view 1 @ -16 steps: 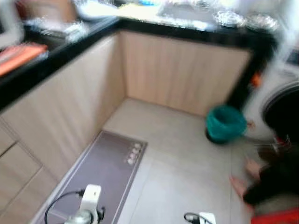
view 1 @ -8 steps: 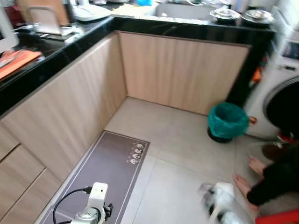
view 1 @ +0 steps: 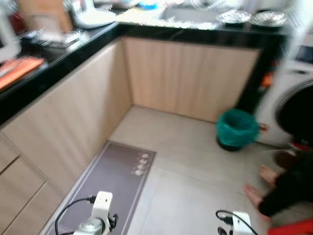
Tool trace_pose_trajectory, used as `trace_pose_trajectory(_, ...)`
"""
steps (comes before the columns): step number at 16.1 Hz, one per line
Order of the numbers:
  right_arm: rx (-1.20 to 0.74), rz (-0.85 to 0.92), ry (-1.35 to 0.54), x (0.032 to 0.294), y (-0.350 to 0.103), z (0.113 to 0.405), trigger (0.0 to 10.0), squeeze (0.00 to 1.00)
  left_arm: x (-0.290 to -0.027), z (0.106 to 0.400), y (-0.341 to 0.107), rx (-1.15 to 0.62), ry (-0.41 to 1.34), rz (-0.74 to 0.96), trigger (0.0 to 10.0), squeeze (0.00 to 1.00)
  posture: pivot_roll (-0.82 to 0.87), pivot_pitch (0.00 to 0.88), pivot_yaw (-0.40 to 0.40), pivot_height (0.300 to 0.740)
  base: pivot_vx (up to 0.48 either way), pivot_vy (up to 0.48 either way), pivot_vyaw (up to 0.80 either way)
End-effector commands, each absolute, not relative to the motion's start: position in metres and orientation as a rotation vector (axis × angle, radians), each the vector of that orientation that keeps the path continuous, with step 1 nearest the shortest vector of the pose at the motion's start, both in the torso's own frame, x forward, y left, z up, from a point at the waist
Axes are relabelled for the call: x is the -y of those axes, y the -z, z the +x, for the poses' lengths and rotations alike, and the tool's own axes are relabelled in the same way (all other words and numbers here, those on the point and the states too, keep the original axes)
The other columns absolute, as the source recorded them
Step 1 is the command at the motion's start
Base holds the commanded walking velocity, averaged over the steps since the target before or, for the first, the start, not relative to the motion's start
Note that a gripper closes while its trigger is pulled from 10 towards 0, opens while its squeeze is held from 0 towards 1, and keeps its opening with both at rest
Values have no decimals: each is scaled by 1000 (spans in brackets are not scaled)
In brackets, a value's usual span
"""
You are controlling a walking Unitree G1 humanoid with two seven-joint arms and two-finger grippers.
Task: Kitchen organization
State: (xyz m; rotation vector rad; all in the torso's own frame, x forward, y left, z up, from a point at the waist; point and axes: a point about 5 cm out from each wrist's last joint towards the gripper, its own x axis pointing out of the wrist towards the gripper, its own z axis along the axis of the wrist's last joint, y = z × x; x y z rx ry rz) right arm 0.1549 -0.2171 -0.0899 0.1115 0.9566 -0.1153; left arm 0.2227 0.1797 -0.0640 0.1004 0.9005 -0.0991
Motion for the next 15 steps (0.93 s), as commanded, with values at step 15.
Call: trace_pose_trajectory(15, -957, 126, 79, 188, 100, 134, 10000, 0, -178, 223, 64, -905, 117, 111, 10000, 0, -65, 0, 38, 740, 272, 0, 0)
